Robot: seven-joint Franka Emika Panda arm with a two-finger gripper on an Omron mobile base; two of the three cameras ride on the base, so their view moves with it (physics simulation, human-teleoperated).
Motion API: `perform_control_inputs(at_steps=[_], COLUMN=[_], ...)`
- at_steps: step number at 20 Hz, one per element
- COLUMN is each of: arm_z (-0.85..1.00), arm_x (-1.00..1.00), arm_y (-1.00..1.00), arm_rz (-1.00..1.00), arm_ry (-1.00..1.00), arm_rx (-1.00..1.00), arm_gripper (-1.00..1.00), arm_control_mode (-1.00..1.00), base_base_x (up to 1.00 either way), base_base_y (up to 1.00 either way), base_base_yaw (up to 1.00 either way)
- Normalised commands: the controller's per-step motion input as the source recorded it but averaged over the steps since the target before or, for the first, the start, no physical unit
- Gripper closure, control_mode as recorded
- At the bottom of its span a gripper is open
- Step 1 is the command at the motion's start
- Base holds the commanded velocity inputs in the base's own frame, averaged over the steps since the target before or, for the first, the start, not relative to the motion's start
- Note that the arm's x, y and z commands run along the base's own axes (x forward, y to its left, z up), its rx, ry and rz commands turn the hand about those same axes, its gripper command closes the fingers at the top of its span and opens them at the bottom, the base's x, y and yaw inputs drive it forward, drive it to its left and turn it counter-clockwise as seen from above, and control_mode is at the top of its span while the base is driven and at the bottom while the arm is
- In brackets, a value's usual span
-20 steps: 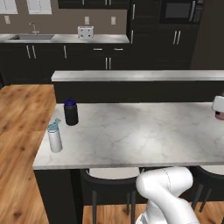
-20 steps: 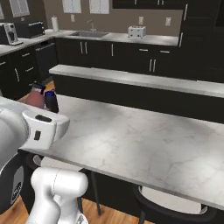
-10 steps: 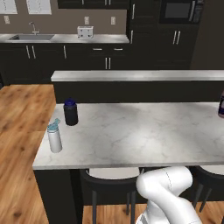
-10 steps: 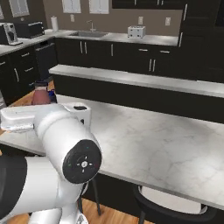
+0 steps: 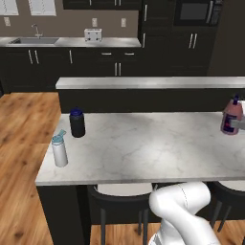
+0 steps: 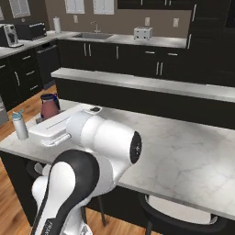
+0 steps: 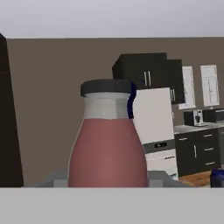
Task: Move the drinks to the dining counter.
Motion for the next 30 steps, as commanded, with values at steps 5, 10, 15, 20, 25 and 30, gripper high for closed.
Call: perform_control_inputs(at_steps=[5, 10, 15, 20, 25, 30], arm_z=[-0.68, -0.78, -0.42, -0.06, -0.01, -0.06], arm_x=[0.53, 0.33, 0.38, 0.39, 0.33, 0.21], arm_y=[0.35, 0.00, 0.00, 0.00, 0.02, 0.04], arm_rz=[0.26, 0.21, 0.18, 0.03, 0.00, -0.02], arm_ry=[0.00, -0.05, -0.14, -0.11, -0.08, -0.01], arm_rx=[0.00, 0.11, 0.03, 0.00, -0.05, -0.13], arm_gripper=[1.00, 1.00, 1.00, 1.00, 1.00, 1.00], arm_control_mode=[-1.00, -1.00, -1.00, -1.00, -1.00, -1.00], base_base_x=[0.00, 0.00, 0.00, 0.00, 0.00, 0.00], base_base_y=[0.00, 0.00, 0.00, 0.00, 0.00, 0.00], base_base_yaw=[0.00, 0.00, 0.00, 0.00, 0.00, 0.00])
